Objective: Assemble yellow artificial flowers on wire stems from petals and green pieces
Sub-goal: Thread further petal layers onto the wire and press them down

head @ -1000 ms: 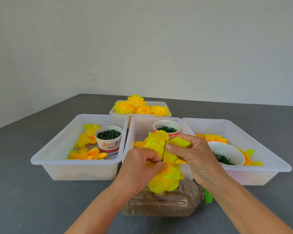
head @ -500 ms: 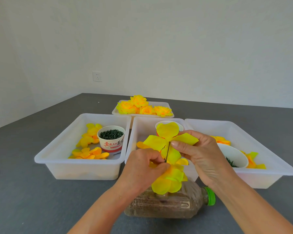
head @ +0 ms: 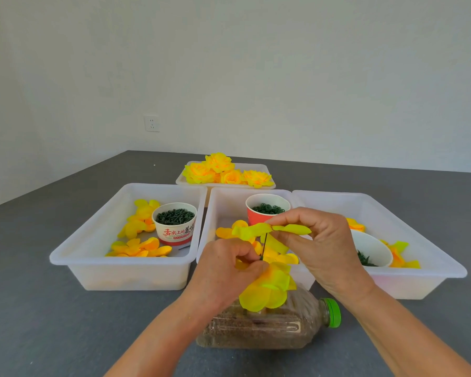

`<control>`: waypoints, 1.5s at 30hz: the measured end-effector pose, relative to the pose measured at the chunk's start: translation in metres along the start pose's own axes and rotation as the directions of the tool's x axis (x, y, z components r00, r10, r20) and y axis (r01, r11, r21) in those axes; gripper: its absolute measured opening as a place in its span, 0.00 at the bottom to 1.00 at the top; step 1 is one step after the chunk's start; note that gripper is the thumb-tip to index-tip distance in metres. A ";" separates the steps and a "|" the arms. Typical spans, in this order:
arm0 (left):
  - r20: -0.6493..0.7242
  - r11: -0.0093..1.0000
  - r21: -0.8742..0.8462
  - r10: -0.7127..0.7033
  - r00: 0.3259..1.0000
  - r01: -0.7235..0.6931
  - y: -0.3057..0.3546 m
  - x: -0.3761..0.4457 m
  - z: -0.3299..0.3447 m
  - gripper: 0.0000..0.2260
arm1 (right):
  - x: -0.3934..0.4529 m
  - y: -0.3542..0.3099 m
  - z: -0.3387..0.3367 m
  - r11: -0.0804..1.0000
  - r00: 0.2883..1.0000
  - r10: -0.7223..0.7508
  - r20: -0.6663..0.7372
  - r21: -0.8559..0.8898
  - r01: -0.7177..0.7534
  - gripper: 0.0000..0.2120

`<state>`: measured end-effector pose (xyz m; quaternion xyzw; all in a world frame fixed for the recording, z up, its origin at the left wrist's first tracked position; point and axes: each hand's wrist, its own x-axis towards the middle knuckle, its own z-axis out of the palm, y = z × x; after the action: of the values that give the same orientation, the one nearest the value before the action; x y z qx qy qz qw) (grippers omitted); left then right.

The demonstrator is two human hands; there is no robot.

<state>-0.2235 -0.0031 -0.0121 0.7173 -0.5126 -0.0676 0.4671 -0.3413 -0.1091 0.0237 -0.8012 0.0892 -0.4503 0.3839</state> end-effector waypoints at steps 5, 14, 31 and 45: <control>0.003 1.000 -0.029 -0.009 1.000 0.009 0.000 -0.001 0.000 0.05 | -0.001 0.000 0.000 0.999 1.000 0.005 0.020 -0.053 -0.004 0.11; -0.041 0.998 -0.061 -0.011 0.999 0.009 -0.006 0.001 0.002 0.02 | 0.000 -0.005 0.001 0.986 0.995 -0.098 0.036 -0.131 0.102 0.13; -0.022 0.998 -0.064 -0.027 0.999 0.025 -0.005 0.001 0.001 0.02 | 0.005 -0.009 -0.002 0.996 0.996 0.015 0.083 -0.088 -0.007 0.13; -0.006 0.993 -0.095 -0.071 0.997 0.070 -0.006 0.002 0.002 0.06 | 0.001 -0.005 -0.002 0.932 0.958 -0.253 0.138 -0.230 0.279 0.09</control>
<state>-0.2201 -0.0054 -0.0169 0.7123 -0.4809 -0.1049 0.5004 -0.3432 -0.1071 0.0284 -0.8701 0.0148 -0.4404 0.2206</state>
